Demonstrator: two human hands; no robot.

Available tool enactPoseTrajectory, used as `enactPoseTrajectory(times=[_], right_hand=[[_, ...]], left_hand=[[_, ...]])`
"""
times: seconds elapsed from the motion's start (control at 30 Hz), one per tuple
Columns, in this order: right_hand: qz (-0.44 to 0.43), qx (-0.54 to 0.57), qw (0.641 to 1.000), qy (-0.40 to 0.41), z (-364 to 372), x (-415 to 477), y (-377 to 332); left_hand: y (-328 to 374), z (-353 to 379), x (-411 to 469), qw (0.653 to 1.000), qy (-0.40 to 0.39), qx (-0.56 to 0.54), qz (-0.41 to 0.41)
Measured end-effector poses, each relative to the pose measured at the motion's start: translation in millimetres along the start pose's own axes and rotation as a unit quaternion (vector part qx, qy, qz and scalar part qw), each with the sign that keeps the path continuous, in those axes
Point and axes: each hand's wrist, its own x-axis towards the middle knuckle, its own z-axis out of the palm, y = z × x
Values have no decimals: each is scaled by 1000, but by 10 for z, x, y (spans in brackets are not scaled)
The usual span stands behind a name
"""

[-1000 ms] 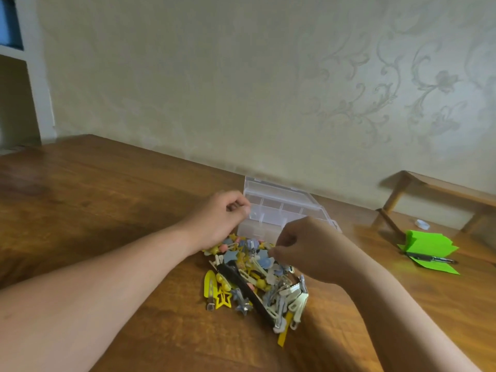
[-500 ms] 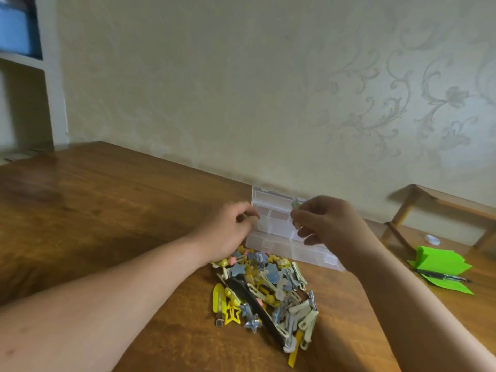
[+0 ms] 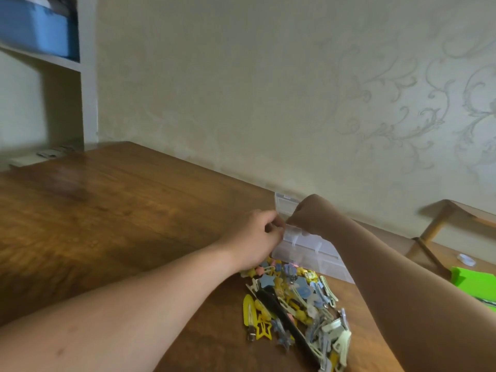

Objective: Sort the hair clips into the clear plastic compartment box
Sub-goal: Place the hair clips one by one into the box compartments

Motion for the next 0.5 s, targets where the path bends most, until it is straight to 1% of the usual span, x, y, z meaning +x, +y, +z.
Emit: enactPoseTrajectory(times=[0.1, 0.17, 0.3, 0.37, 0.5], right_hand=[[10, -9, 1000, 10, 36, 4, 3], [9, 12, 1000, 24, 19, -57, 31], [-27, 88, 989, 119, -100, -377, 160], [-47, 118, 979, 157, -171, -612, 247], [-66, 171, 966, 182, -280, -1073, 454]], left_hand=[[3, -2, -5, 1000, 2, 12, 6], [12, -14, -19, 1000, 0, 10, 8], [27, -14, -39, 1000, -5, -7, 12], [28, -14, -43, 1000, -4, 10, 23], [17, -21, -53, 1000, -5, 14, 24]])
